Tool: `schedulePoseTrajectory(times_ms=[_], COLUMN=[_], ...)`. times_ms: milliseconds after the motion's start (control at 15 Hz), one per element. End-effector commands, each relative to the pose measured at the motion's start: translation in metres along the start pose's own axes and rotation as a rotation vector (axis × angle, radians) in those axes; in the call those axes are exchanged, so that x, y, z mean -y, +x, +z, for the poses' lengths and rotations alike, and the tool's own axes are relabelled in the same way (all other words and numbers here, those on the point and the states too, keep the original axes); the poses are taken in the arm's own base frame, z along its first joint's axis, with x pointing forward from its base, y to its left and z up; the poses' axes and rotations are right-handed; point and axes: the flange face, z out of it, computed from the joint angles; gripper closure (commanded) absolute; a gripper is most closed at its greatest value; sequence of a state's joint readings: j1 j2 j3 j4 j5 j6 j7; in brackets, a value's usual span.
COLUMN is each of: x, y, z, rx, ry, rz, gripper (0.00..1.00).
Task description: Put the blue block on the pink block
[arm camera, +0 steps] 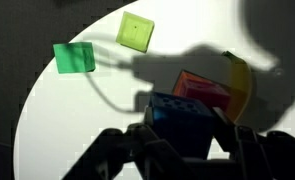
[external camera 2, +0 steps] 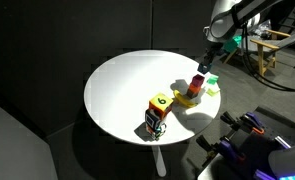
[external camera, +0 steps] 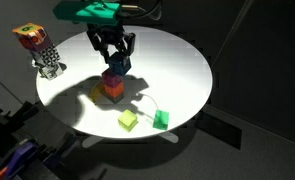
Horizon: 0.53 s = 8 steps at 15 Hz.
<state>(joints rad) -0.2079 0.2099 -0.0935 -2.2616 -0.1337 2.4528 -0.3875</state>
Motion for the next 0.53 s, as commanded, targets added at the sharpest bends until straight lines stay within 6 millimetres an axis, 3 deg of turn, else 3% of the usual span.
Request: schedulePoseTrajectory(times_ms=[0,467], x=[0.0041,0.014], y=[-0.0032,0.0028], z=[-0.0082,-0.0048], rx=[-0.017,-0.001], ry=[0.022,0.02], rz=[-0.032,-0.048], gripper=[0.66,0.66])
